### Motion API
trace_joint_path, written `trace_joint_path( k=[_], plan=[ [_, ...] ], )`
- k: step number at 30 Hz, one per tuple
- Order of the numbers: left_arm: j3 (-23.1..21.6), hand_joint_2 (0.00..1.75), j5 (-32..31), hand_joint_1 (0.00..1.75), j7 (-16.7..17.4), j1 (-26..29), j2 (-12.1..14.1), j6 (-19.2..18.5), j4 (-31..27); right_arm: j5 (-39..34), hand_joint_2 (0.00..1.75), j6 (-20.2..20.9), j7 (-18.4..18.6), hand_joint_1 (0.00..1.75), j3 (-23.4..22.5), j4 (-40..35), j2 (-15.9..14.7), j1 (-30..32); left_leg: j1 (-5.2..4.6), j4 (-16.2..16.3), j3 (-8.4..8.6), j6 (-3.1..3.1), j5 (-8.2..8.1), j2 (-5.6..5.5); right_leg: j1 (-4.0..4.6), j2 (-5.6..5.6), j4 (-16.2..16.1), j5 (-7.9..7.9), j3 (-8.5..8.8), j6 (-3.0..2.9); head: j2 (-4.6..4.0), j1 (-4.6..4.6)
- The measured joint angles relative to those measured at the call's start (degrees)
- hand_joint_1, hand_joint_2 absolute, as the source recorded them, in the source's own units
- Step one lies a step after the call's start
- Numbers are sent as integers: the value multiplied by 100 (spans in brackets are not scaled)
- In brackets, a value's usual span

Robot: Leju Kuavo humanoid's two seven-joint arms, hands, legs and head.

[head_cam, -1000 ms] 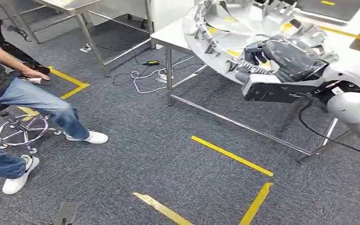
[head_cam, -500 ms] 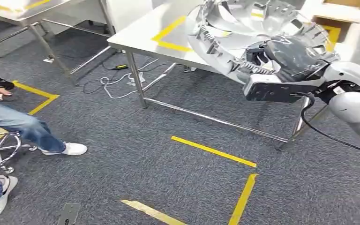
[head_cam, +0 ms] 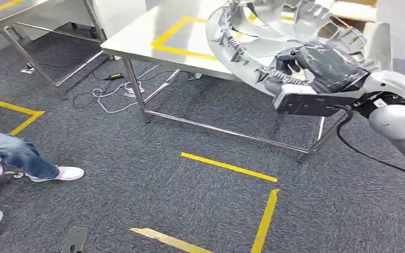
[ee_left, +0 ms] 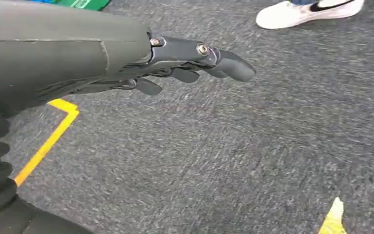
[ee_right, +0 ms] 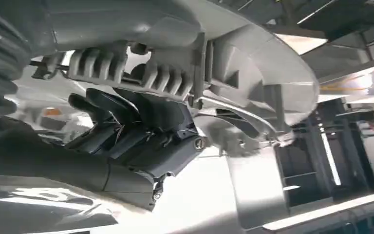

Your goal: Take the parts from the cabinet and place them on the table.

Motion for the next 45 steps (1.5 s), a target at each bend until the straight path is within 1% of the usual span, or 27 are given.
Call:
trace_joint_path(
  k=[1,2,5,6,7,10,11,13,15,16,17,19,22,25,26,27,29,30,31,32,36,37,38,41,42,43,45],
  plan=[
    [0,175,0,0,-2,1,0,0,0,-2,175,0,0,175,-4,0,0,-3,-22,-4,4,-28,-15,31,65,-161,-211,-108,147,-4,0,0],
    [0,175,2,0,0,0,2,-2,0,-4,175,2,-2,175,4,-2,0,-17,-49,31,-20,-52,-27,62,83,-117,-322,-89,206,-71,2,-7],
    [-4,175,0,0,2,-1,-15,-4,0,-11,175,0,-7,175,2,0,-6,-8,-41,-7,20,-118,-29,185,104,-3,-304,-86,178,-152,0,-6],
    [-9,175,0,0,2,-6,-13,-4,0,-11,175,-2,-5,175,-6,-7,-7,-12,-21,33,9,-163,-110,144,51,21,-358,-66,227,-191,2,-11],
    [-9,175,0,0,2,-12,-2,-2,0,-11,175,-4,-4,175,-7,-15,-4,-22,-17,186,-36,-178,-212,-6,54,25,-361,-75,248,-214,0,-35],
    [-9,175,-2,0,9,17,-13,-2,0,77,175,-48,-13,175,20,-15,-4,-12,-11,1452,-639,-202,-764,-142,64,96,-357,-101,265,-283,0,-46],
    [-9,175,-7,0,4,23,-11,4,0,109,175,-81,-13,175,39,-20,-2,0,-12,1738,-794,-205,-811,-147,68,140,-352,-102,268,-283,0,-48],
    [-13,175,-7,0,-79,27,-7,4,0,151,175,-118,-15,175,50,-22,-2,24,-10,1495,-738,-196,-493,-148,66,203,-341,-112,289,-280,0,-44],
    [-15,175,-7,0,-138,22,0,4,0,184,175,-148,-13,175,46,-46,-2,25,-4,594,-369,-175,58,-156,57,248,-316,-139,316,-251,0,-48],
    [-15,175,-7,0,-153,23,0,7,0,188,175,-171,-13,175,46,-50,-4,28,-1,240,-220,-160,144,-206,61,262,-303,-156,299,-228,0,-39],
    [-15,175,-7,0,-155,24,0,7,0,188,175,-181,-13,175,44,-50,-4,28,1,87,-162,-160,108,-220,96,298,-251,-163,257,-207,0,-42],
    [-18,175,-9,0,-164,9,0,13,0,197,175,-181,-9,175,42,-63,-7,44,-31,87,-203,-130,87,-212,67,306,-274,-132,211,-155,0,-42],
    [-24,175,-11,0,-184,-1,-2,17,0,205,175,-186,-18,175,20,-74,-15,43,2,13,-168,-18,141,-189,49,245,-160,-259,108,-73,0,-35],
    [-40,175,-17,0,-284,-6,13,-48,0,212,175,-186,-24,175,4,-81,-50,73,0,15,-172,26,143,-188,27,201,1056,-822,-435,-22,0,-20],
    [-50,175,-17,0,-304,2,15,-88,0,216,175,-186,-24,175,7,-81,-55,102,-1,18,-172,26,143,-188,25,201,1431,-925,-630,-11,0,-17],
    [-57,175,-17,0,-319,9,15,-112,0,221,175,-186,-24,175,7,-81,-55,131,-1,18,-170,26,142,-187,21,200,1515,-878,-702,-5,0,-15],
    [-66,175,-17,0,-343,1,11,-120,0,232,175,-188,-26,175,2,-81,-72,132,0,20,-166,20,137,-187,3,196,911,-460,-427,-17,0,-15],
    [-72,175,-17,0,-352,-2,11,-140,0,238,175,-188,-22,175,-4,-83,-85,128,3,21,-156,8,130,-187,-2,180,349,-201,-150,-24,0,-17],
    [-77,175,-17,0,-361,0,15,-219,0,247,175,-190,-24,175,-20,-94,-101,129,1,21,-152,-14,117,-187,-3,122,-138,-72,82,-27,2,-15],
    [-81,175,-17,0,-369,0,24,-301,0,249,175,-203,-35,175,-28,-96,-103,125,-42,46,-182,-51,108,-190,40,114,-259,-156,223,-35,0,-18],
    [-103,175,-17,0,-376,8,35,-409,0,280,175,-214,-52,175,-46,-114,-116,157,-18,12,-166,-165,121,-180,49,156,-298,-129,208,-173,0,-28],
    [-107,175,-17,0,-376,7,44,-409,0,286,175,-214,-46,175,-55,-129,-116,158,-5,92,-190,-187,29,-188,29,151,-325,-115,245,-211,0,-33],
    [-109,175,-17,0,-376,8,35,-411,0,286,175,-214,-50,175,-59,-140,-116,147,-8,333,-286,-199,-146,-188,30,148,-327,-123,258,-243,0,-37],
    [-112,175,-33,0,-376,22,48,-413,0,289,175,-216,-52,175,-44,-142,-122,164,-9,1644,-848,-220,-725,-189,62,161,-325,-137,268,-296,0,-37],
    [-112,175,-33,0,-374,22,50,-413,0,291,175,-216,-52,175,-39,-142,-122,175,-10,1801,-927,-216,-727,-190,70,179,-324,-138,274,-298,0,-37],
    [-112,175,-33,0,-372,22,55,-411,0,291,175,-216,-52,175,-41,-142,-124,180,-12,1685,-875,-198,-584,-191,79,200,-322,-142,284,-303,0,-33],
    [-112,175,-33,0,-341,21,55,-411,0,293,175,-216,-52,175,-46,-146,-122,178,-22,849,-501,-142,-79,-197,90,225,-318,-153,317,-299,0,-37]
  ],
)
